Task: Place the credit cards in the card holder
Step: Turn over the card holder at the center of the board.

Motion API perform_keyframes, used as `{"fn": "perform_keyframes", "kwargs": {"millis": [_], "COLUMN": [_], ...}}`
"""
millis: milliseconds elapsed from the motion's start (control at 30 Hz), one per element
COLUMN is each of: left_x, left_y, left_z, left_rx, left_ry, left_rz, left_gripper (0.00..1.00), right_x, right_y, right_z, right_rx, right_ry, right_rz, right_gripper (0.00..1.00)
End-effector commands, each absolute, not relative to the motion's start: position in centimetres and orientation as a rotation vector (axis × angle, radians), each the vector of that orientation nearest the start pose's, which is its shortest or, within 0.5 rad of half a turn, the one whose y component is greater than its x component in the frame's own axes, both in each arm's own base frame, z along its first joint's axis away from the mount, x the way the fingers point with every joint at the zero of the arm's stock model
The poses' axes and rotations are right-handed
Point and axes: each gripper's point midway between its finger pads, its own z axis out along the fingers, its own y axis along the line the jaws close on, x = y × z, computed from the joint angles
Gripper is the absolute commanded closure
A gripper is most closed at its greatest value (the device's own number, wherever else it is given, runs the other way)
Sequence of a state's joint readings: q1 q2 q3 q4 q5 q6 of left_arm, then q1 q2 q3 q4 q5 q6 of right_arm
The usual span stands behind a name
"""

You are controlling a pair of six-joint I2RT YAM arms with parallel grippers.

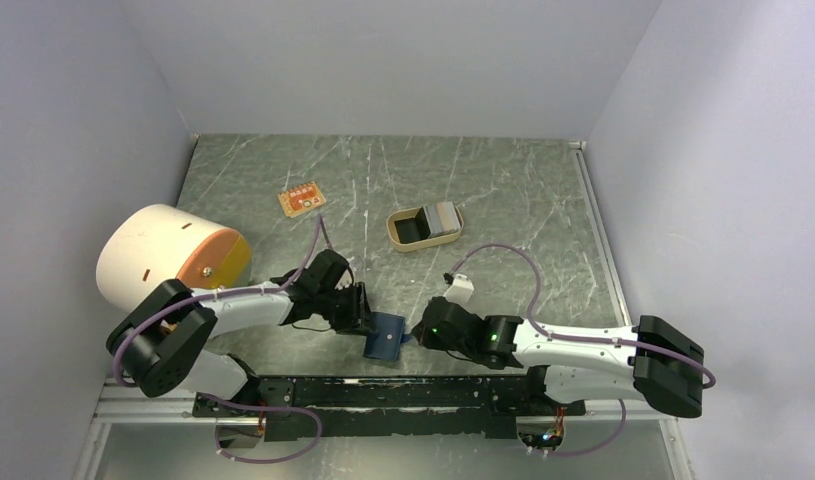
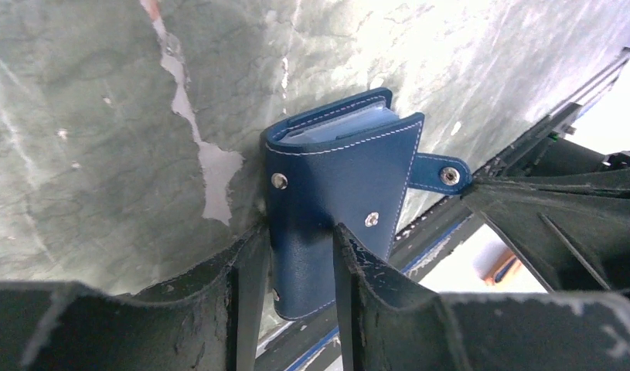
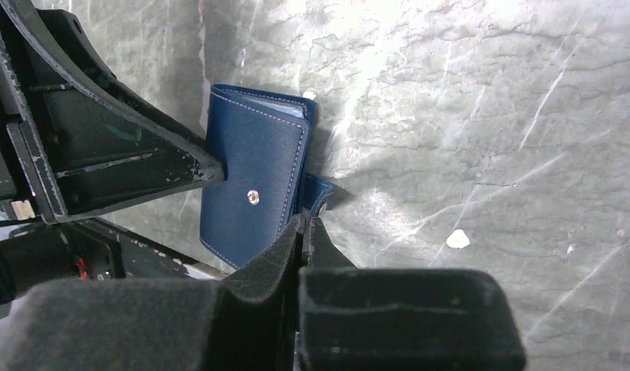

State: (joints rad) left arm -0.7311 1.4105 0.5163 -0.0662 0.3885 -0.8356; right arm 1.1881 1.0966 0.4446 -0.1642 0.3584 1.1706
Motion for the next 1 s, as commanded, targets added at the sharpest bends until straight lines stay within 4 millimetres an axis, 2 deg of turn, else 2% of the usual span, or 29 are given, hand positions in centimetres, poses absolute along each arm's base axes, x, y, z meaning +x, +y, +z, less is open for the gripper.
{"fn": "perform_keyframes", "kwargs": {"millis": [0,100,267,467,533,633,667,800,967], "left_x": [14.1,14.2,14.0,13.9,13.9,13.9,14.0,14.0,13.3], "left_y": [-27.2,-27.6,-28.4,-28.9,-28.8,-28.5,-28.5,-28.7,-29.4], "left_z": [2.3,2.4,2.5,2.8,2.7,2.4,2.5,3.3,4.1], "left_rx": [0.027,0.033,0.033,0.033,0.024,0.003,-0.002,0.005,0.042], "left_ry": [2.790,2.763,2.756,2.740,2.742,2.748,2.744,2.730,2.724], "left_rz": [-1.135,-1.165,-1.231,-1.284,-1.279,-1.249,-1.249,-1.261,-1.332], "left_gripper": [0.59,0.59,0.61,0.63,0.62,0.62,0.61,0.59,0.59], "right_x": [14.0,13.9,14.1,13.6,13.6,14.1,14.1,14.2,14.0], "right_y": [26.2,27.8,27.6,28.1,27.6,25.7,25.1,23.8,23.8], "right_z": [6.2,7.4,7.4,6.9,7.1,7.9,8.2,8.9,7.4], "right_rx": [0.074,-0.094,-0.242,-0.342,-0.307,-0.161,-0.115,0.063,0.102], "right_ry": [2.378,2.310,2.281,2.291,2.336,2.395,2.409,2.433,2.486], "right_rz": [0.699,0.796,0.730,0.780,0.738,0.621,0.601,0.565,0.502], "right_gripper": [1.00,1.00,1.00,1.00,1.00,0.80,0.77,0.70,0.65]}}
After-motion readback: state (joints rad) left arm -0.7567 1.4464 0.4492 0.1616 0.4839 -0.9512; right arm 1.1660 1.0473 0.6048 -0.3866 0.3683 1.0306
